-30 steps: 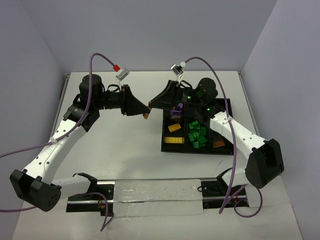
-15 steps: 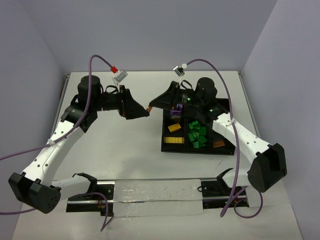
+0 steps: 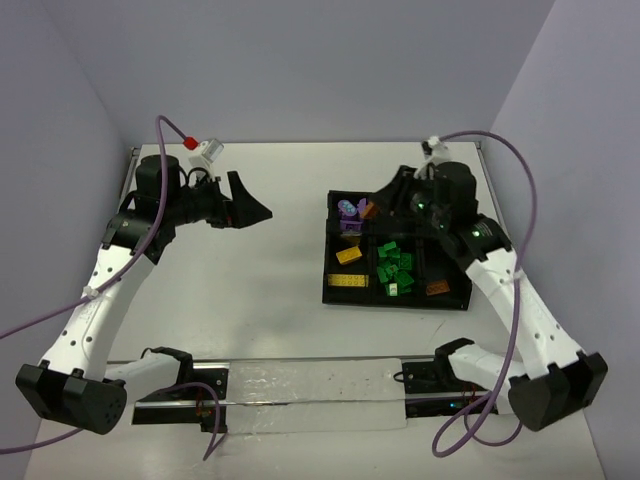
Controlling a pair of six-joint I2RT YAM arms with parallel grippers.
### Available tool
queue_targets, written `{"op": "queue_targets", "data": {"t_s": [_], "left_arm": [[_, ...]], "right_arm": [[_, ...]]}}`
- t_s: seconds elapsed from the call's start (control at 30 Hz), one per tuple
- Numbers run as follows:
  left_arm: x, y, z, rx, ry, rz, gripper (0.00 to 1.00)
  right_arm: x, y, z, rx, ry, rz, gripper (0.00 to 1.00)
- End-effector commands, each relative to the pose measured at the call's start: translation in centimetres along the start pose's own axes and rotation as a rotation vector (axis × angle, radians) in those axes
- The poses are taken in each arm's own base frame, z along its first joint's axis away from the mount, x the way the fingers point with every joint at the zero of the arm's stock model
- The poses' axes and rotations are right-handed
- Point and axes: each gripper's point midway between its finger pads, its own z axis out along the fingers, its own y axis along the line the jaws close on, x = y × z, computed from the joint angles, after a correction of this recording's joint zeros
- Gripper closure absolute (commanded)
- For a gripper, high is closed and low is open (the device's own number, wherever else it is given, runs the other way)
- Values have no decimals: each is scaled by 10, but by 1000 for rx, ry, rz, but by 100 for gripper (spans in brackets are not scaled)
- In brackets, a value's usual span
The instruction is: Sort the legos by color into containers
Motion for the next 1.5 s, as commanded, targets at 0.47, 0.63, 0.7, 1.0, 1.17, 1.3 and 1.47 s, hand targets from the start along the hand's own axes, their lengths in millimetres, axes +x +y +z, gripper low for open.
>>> {"op": "queue_targets", "data": {"t_s": [0.47, 0.63, 0.7, 1.0, 1.17, 1.3, 1.47], "left_arm": [[-20, 44, -5, -273, -119, -125, 1], [-18, 45, -3, -272, -114, -126, 1], [-18, 46, -4, -280, -113, -126, 1], [-32, 46, -17, -339, -161, -109, 1], [-50, 40, -34, -383, -235, -97, 1], [-61, 36, -50, -422, -297, -86, 1], [-68, 40, -63, -488, -331, -76, 1]], "right_arm": [[47, -199, -104, 894, -96, 137, 100], [52, -215, -103, 943, -104, 144, 90], [54, -220, -101, 955, -95, 146, 73], [53, -221, -99, 950, -118, 159, 6], [33, -213, -117, 969, -209, 158, 0], [18, -214, -139, 1043, -300, 161, 0], [10, -215, -156, 1110, -333, 158, 0]]}}
